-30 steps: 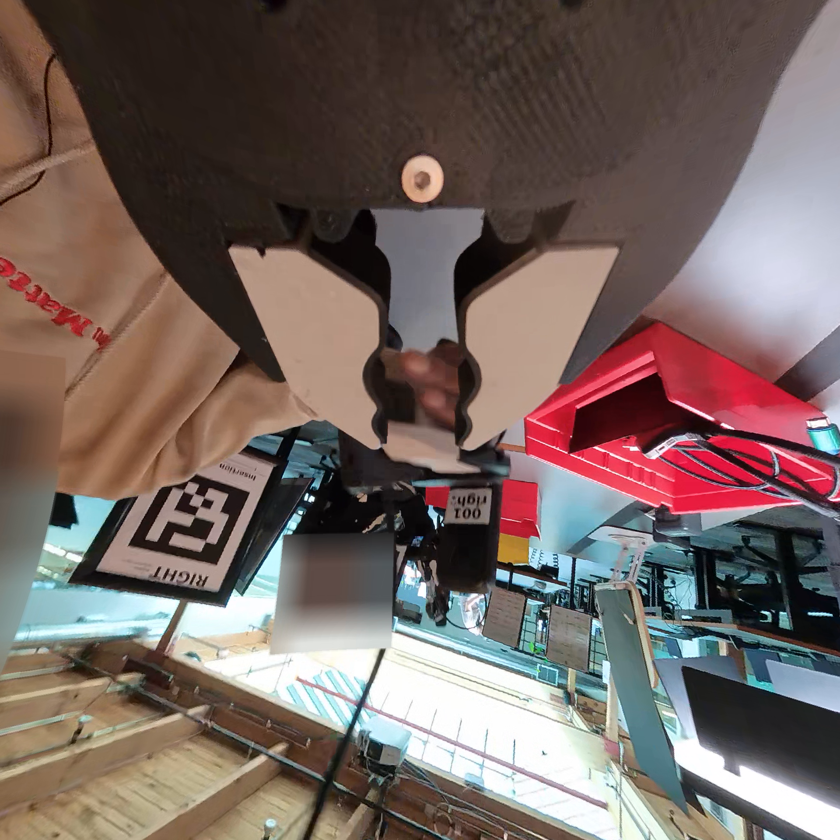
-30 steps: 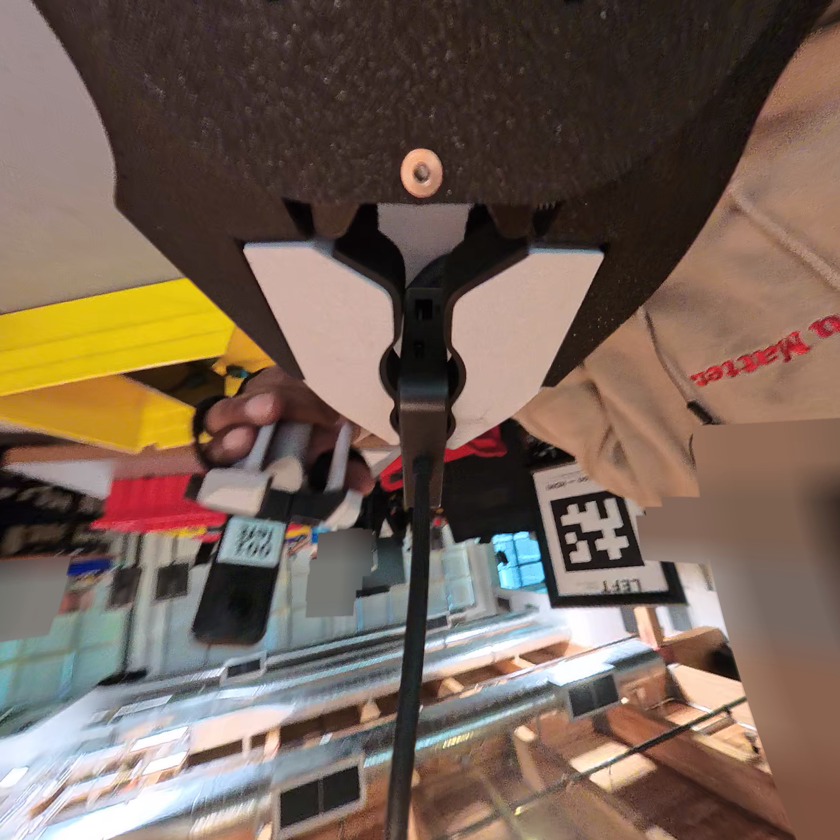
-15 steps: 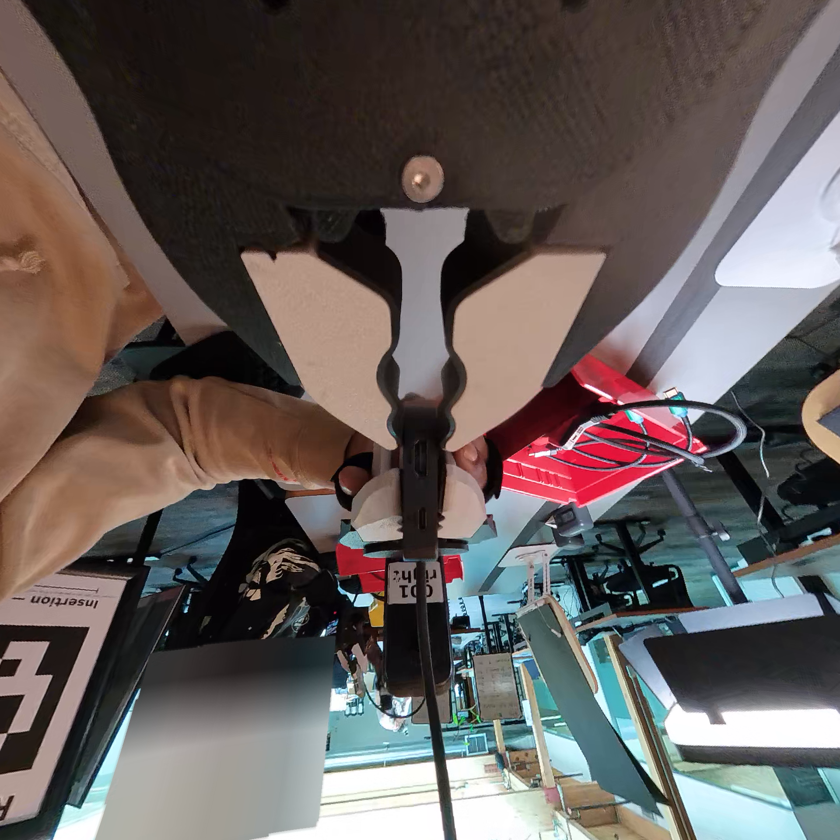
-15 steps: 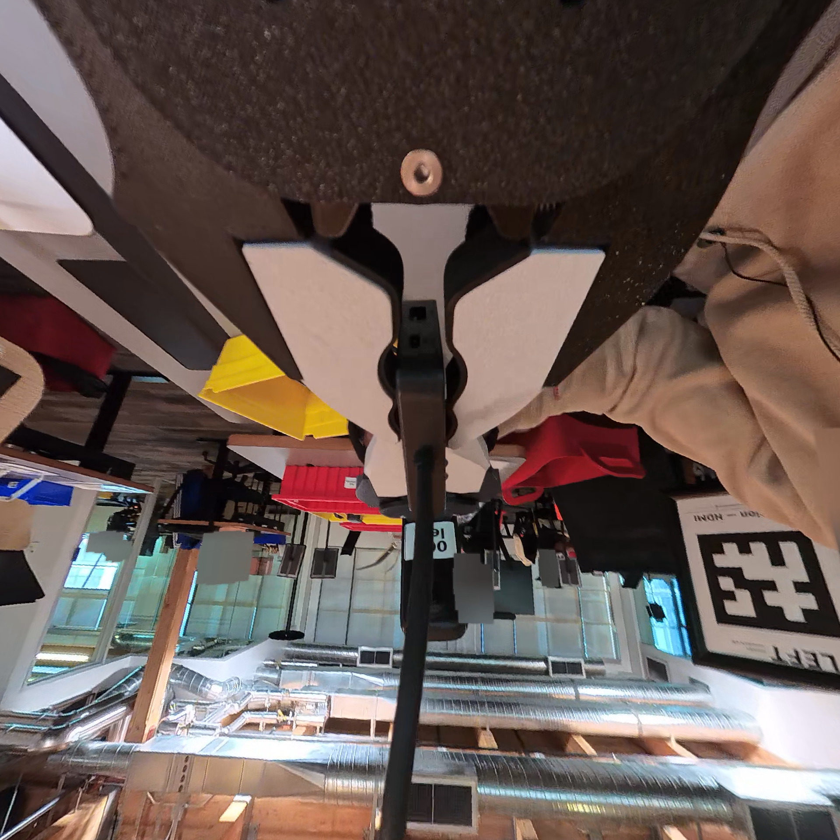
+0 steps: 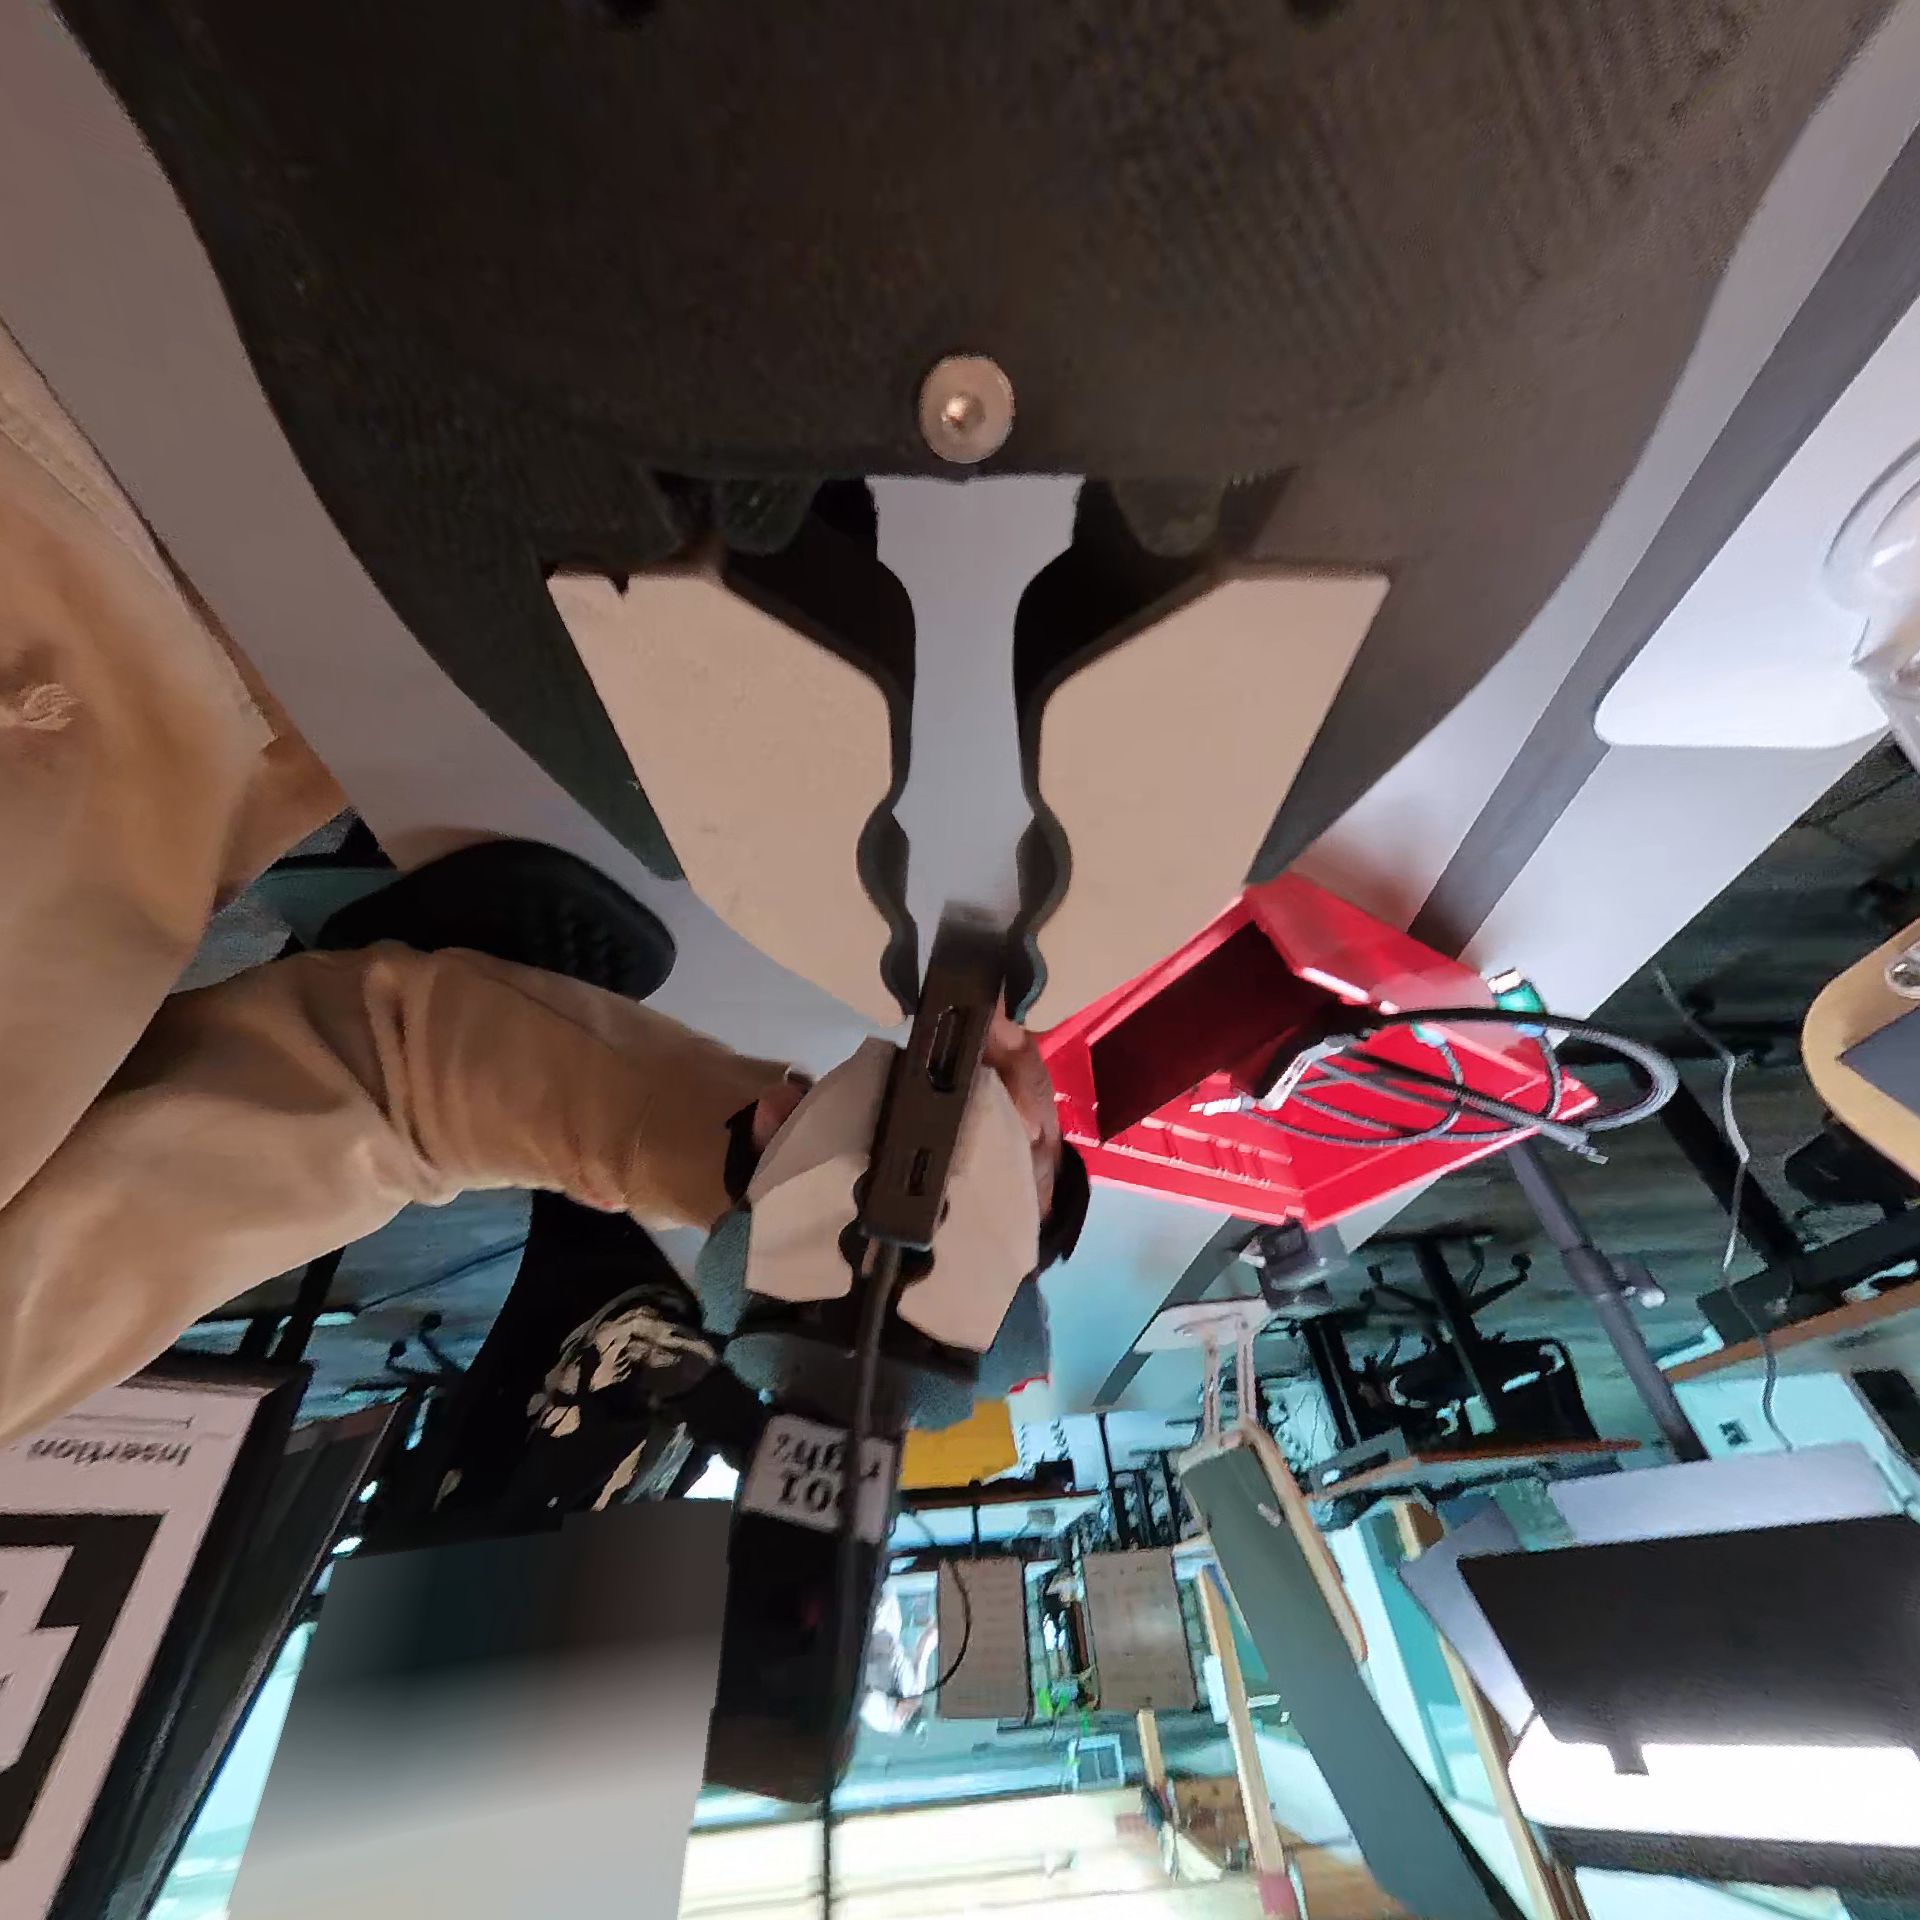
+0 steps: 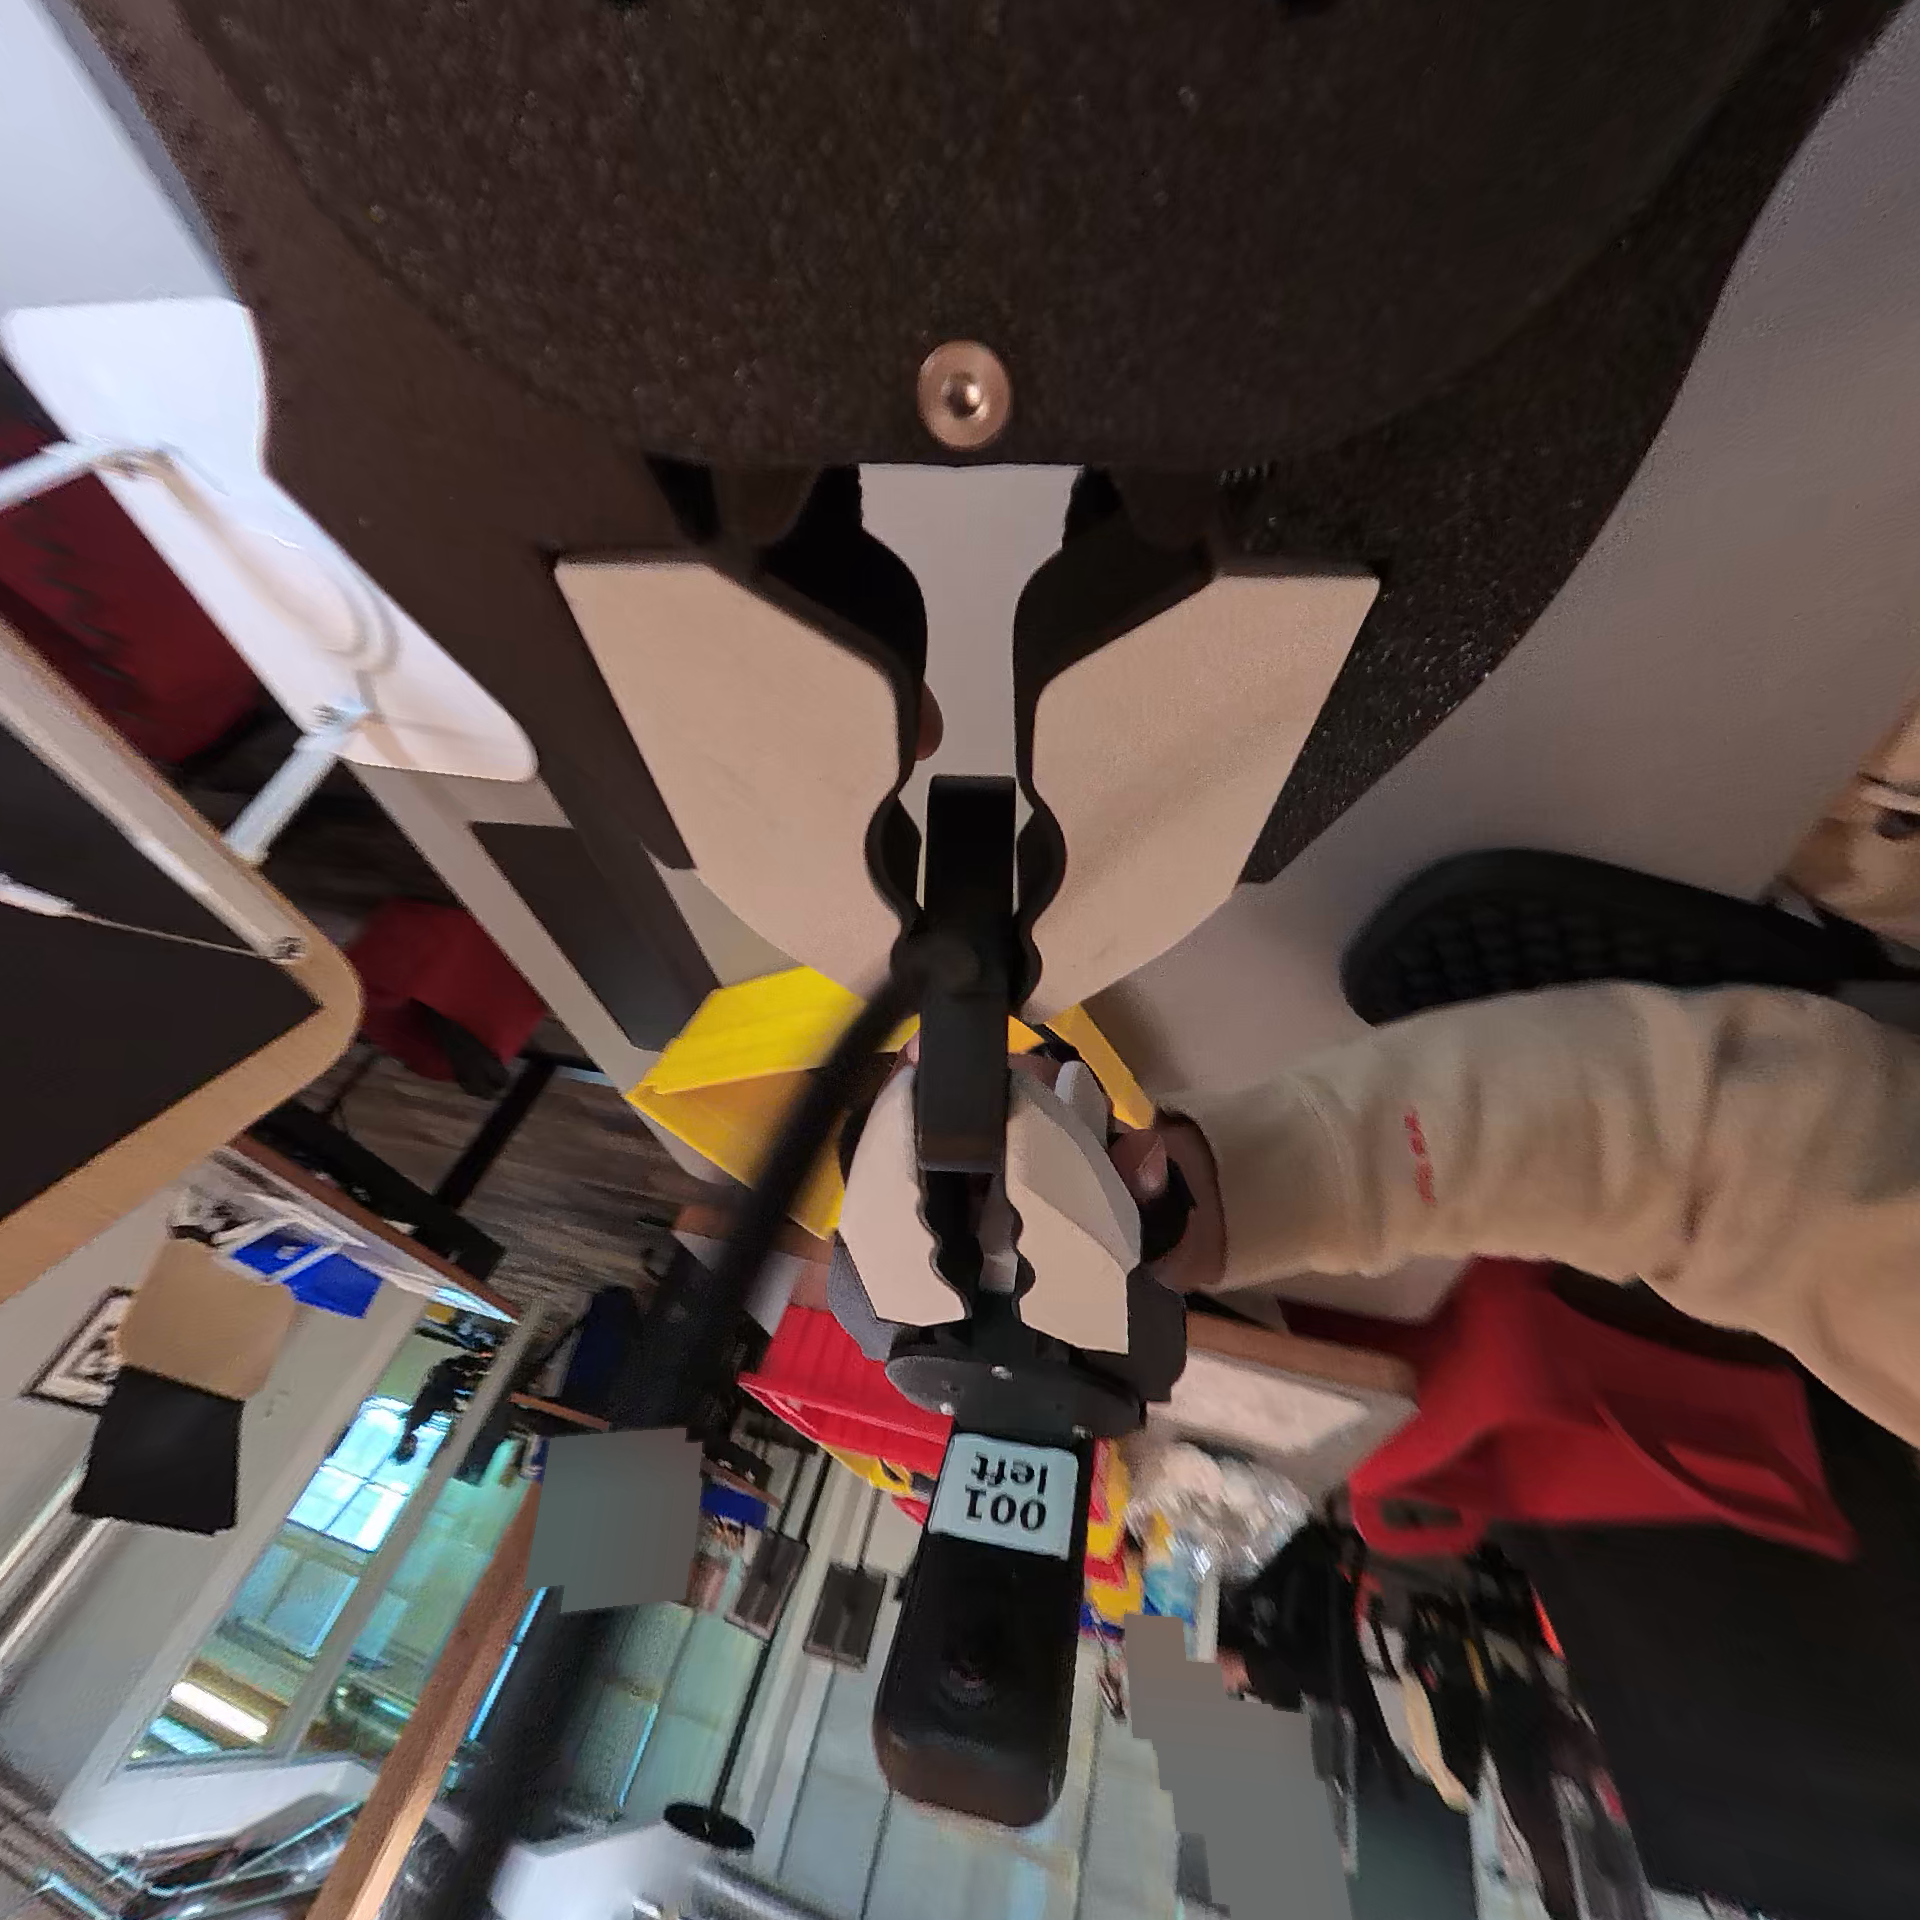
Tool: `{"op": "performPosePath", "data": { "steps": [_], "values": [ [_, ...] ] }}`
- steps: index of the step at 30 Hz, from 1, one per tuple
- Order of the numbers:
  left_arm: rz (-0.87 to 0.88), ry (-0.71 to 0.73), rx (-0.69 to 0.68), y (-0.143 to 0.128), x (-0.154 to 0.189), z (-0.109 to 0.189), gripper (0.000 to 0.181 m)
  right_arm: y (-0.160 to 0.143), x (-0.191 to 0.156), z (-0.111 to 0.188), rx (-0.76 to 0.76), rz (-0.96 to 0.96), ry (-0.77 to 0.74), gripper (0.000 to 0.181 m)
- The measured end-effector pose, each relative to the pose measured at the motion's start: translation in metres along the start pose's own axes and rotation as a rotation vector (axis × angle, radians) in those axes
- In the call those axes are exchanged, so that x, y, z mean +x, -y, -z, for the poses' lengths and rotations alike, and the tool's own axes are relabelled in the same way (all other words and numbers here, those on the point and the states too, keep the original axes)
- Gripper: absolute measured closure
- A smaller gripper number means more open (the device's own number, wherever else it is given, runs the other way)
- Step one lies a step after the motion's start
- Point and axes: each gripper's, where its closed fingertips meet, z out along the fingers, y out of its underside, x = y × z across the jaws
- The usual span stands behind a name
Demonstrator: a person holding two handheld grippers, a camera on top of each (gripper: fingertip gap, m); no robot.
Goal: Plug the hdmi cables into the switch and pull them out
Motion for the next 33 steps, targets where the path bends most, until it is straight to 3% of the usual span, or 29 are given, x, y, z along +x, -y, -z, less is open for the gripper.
{"op": "performPosePath", "data": {
  "steps": [5,8,11,20,24,29,33],
  "values": [
    [-0.076,0.069,-0.094,-0.009,-0.004,0.001,0.157,-0.006,0.0,-0.004,-0.061,0.182,-0.066,0.168],
    [-0.141,0.057,-0.101,-0.008,0.004,-0.004,0.155,-0.011,-0.005,-0.007,-0.093,0.187,-0.042,0.168],
    [-0.184,0.043,-0.133,-0.012,0.009,-0.008,0.165,-0.015,-0.01,-0.01,-0.118,0.179,-0.013,0.168],
    [-0.081,-0.024,0.201,0.023,0.01,0.002,0.167,0.008,-0.002,-0.003,0.07,-0.008,-0.006,0.161],
    [-0.039,-0.019,0.244,0.024,0.005,-0.002,0.166,0.012,0.001,-0.001,0.12,-0.046,0.001,0.166],
    [-0.021,0.089,0.099,0.015,-0.009,0.001,0.161,0.011,0.008,0.005,0.101,-0.059,-0.021,0.168],
    [-0.013,0.244,-0.156,-0.002,-0.026,0.04,0.157,0.013,0.028,0.027,0.101,-0.073,-0.1,0.168]
  ]
}}
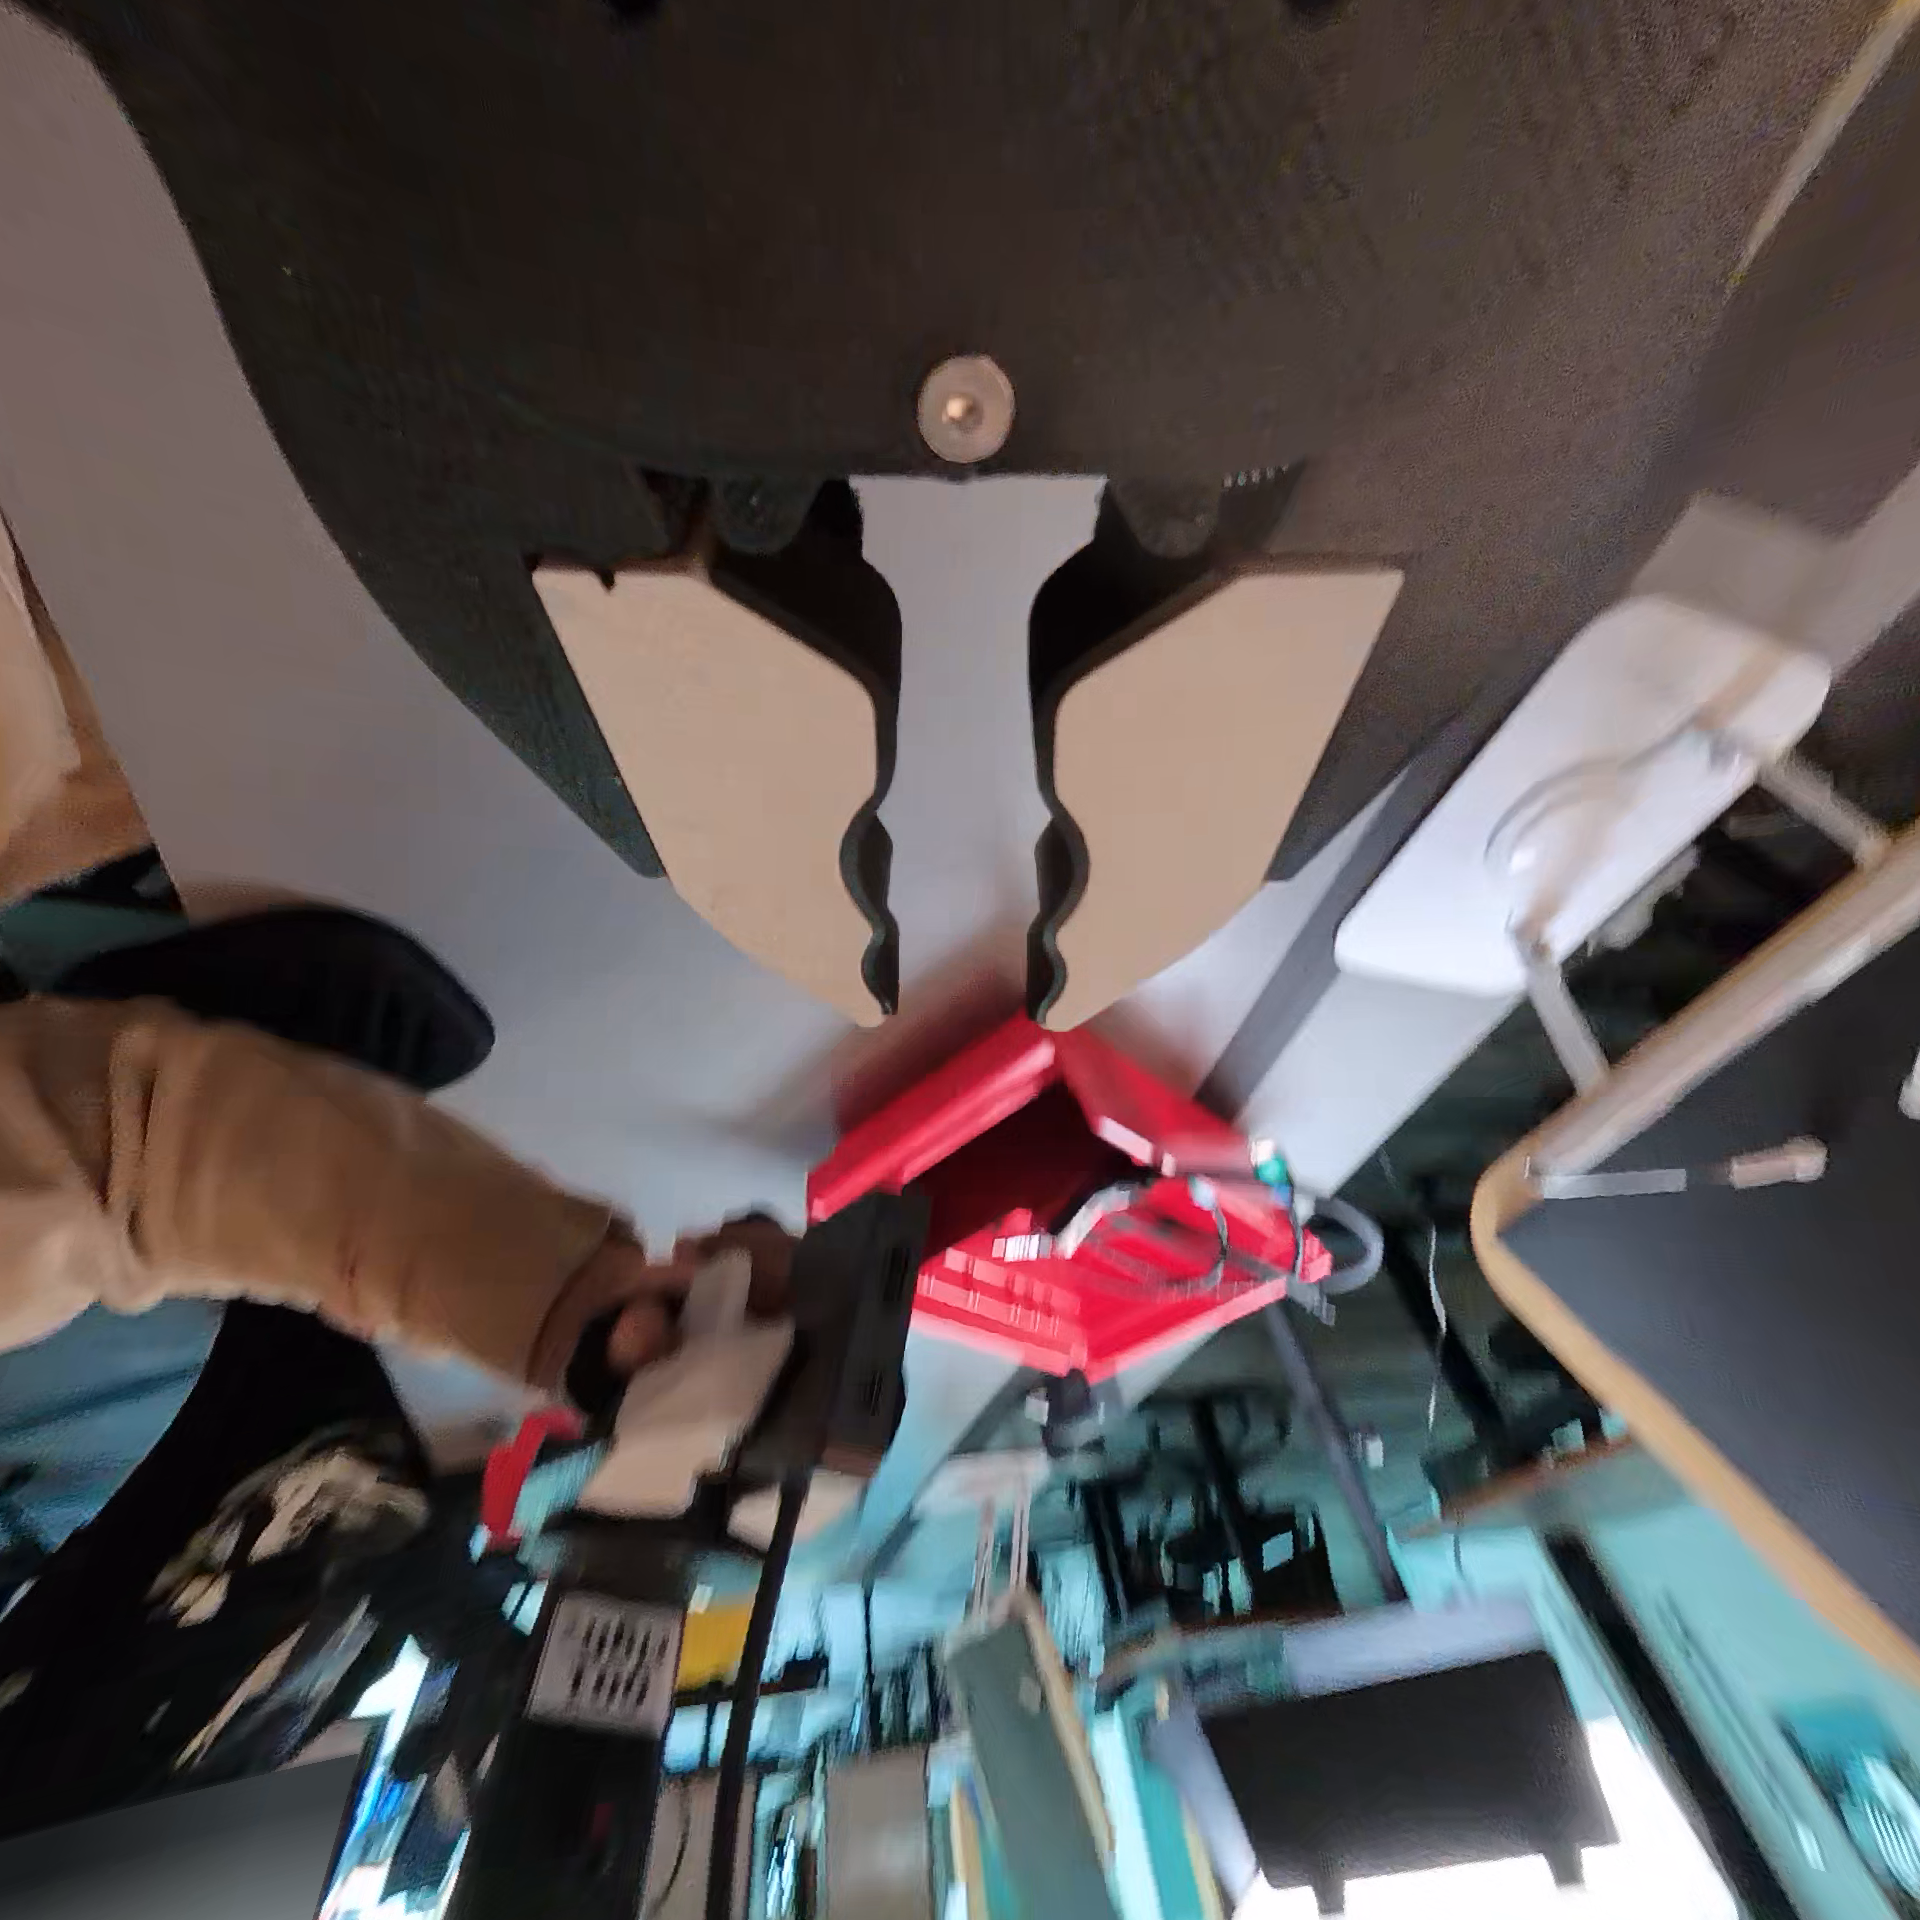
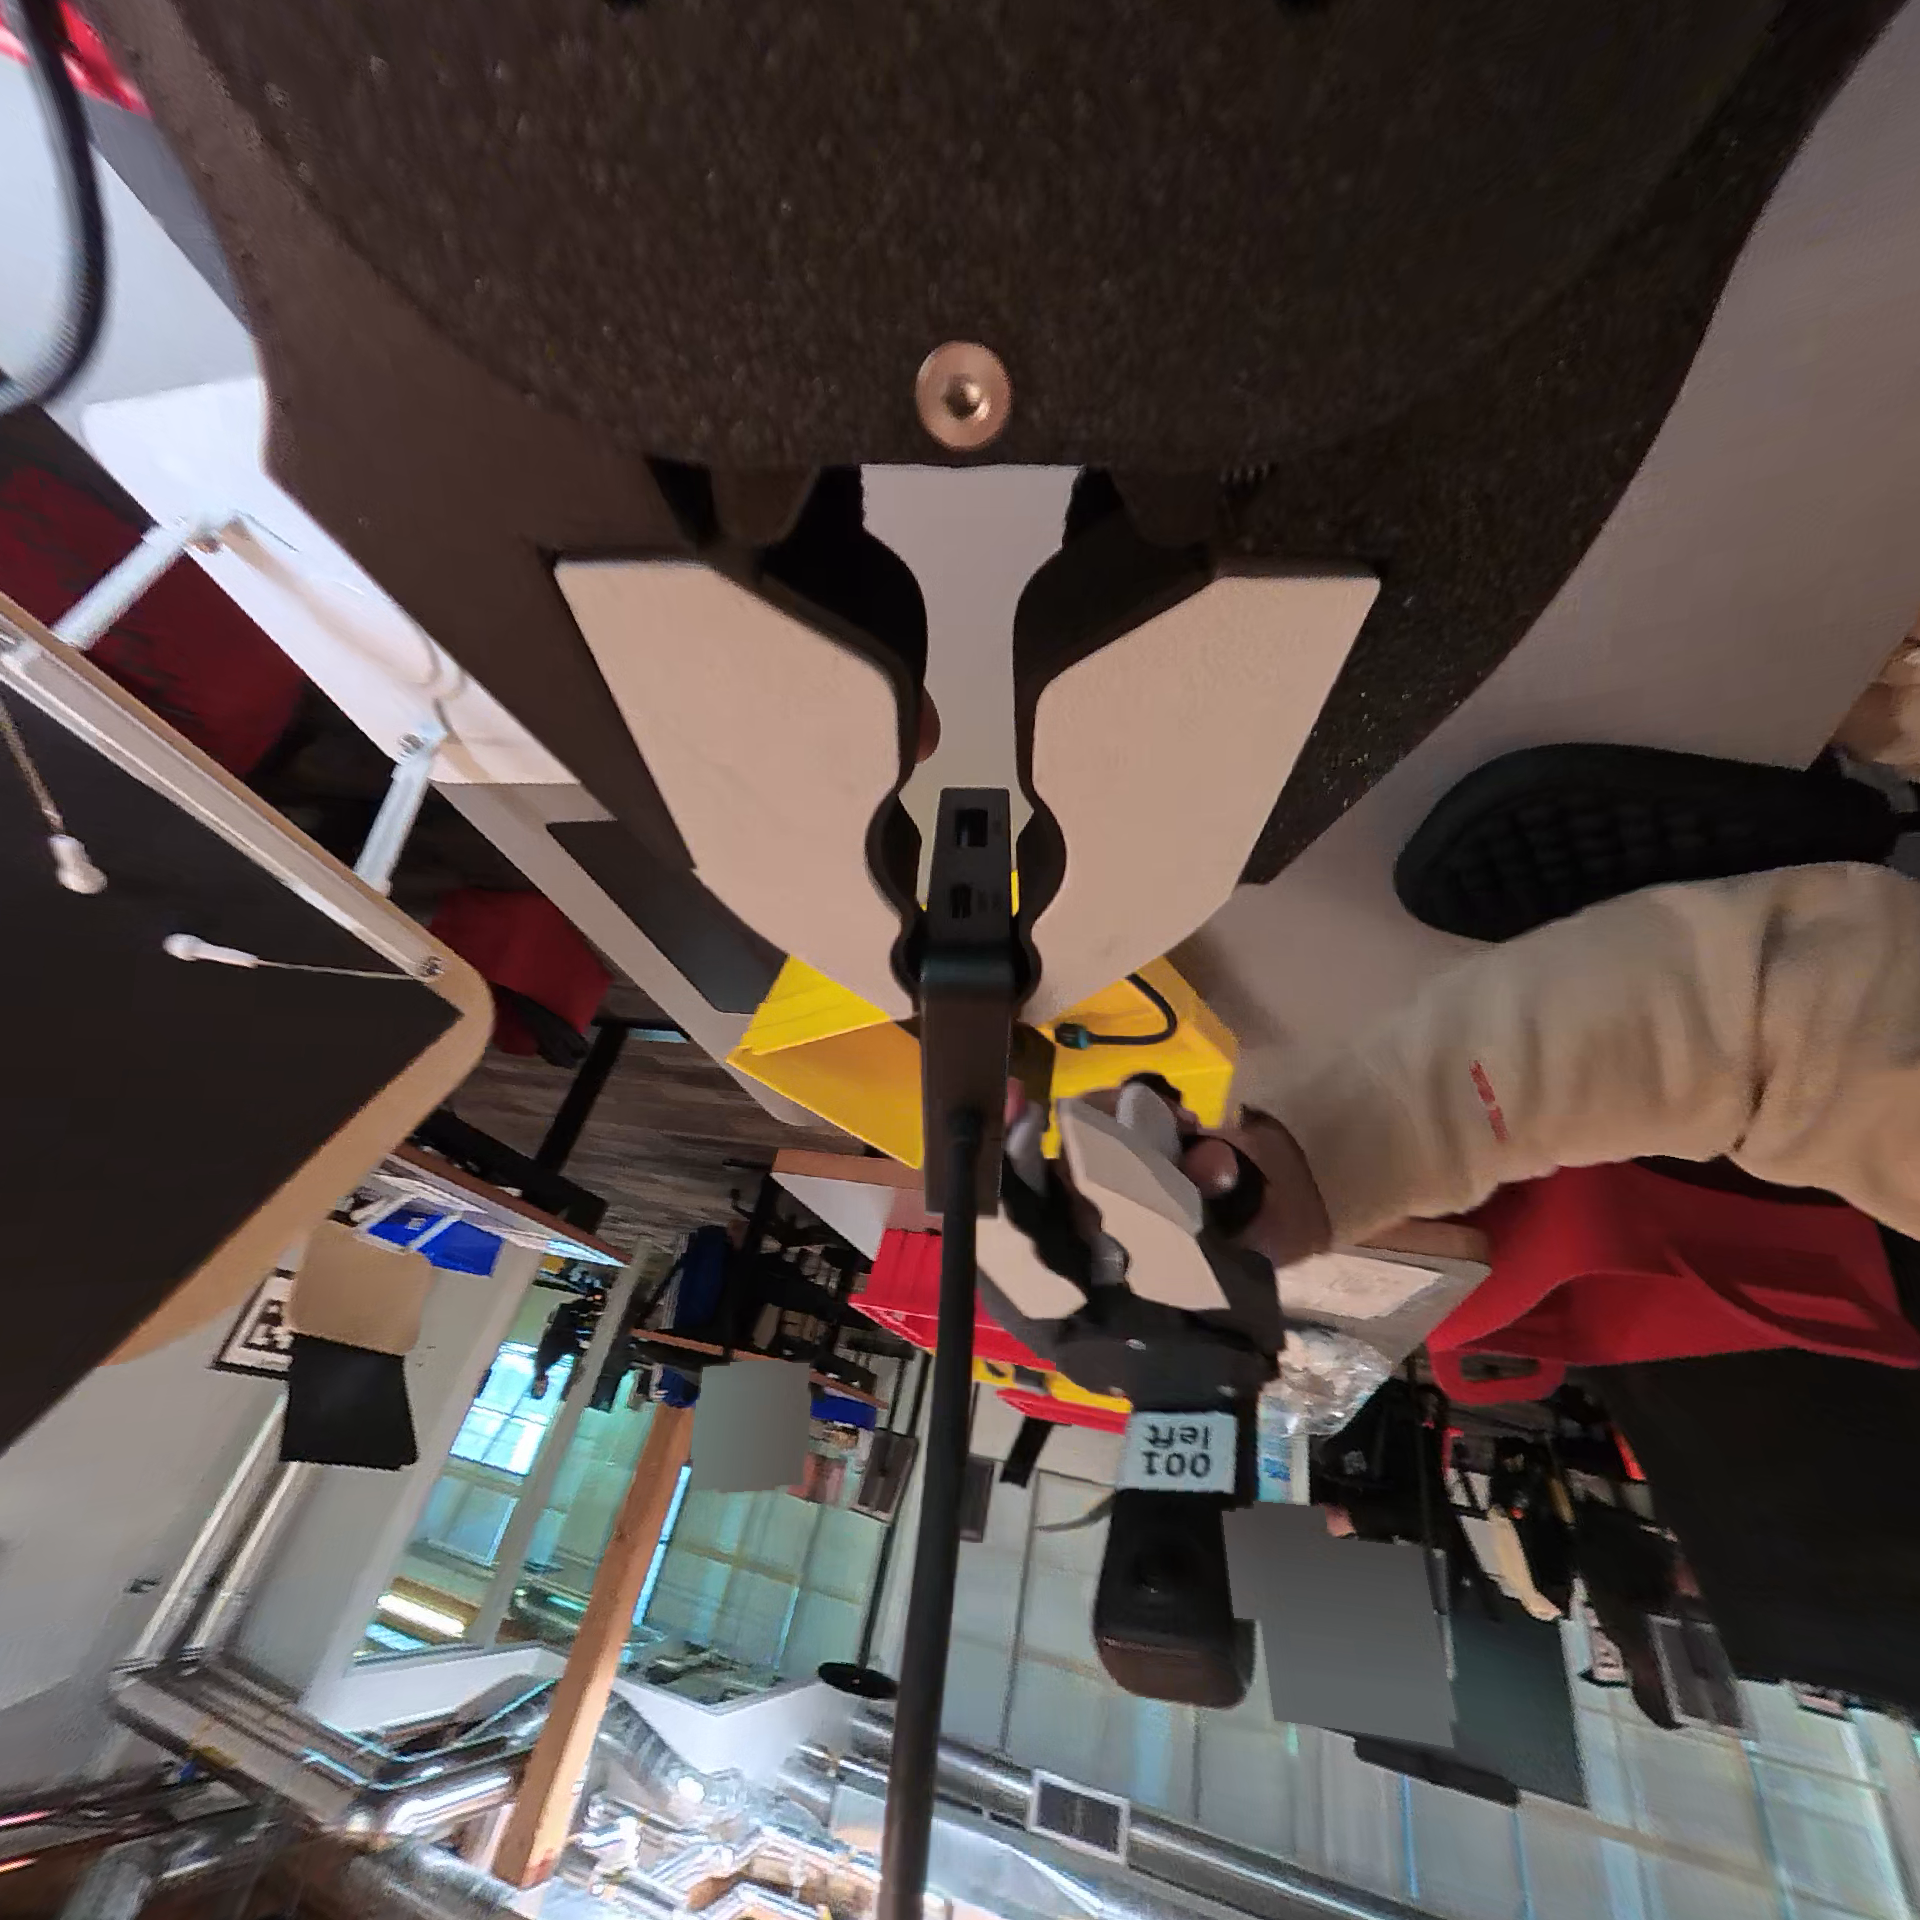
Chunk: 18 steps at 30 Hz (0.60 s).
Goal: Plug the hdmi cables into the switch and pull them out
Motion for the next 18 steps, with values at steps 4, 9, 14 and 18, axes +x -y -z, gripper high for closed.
{"op": "performPosePath", "data": {
  "steps": [4,9,14,18],
  "values": [
    [0.079,0.111,-0.366,-0.063,-0.025,0.049,0.157,0.008,0.019,0.025,0.05,-0.026,-0.037,0.168],
    [0.259,0.208,-0.786,-0.179,-0.031,0.119,0.146,0.017,0.033,0.046,0.094,-0.044,-0.074,0.168],
    [0.233,0.288,-0.957,-0.237,-0.029,0.141,0.152,0.022,0.033,0.048,0.113,-0.046,-0.08,0.168],
    [0.058,0.375,-1.053,-0.226,-0.032,0.154,0.165,0.026,0.028,0.051,0.115,-0.031,-0.074,0.168]
  ]
}}
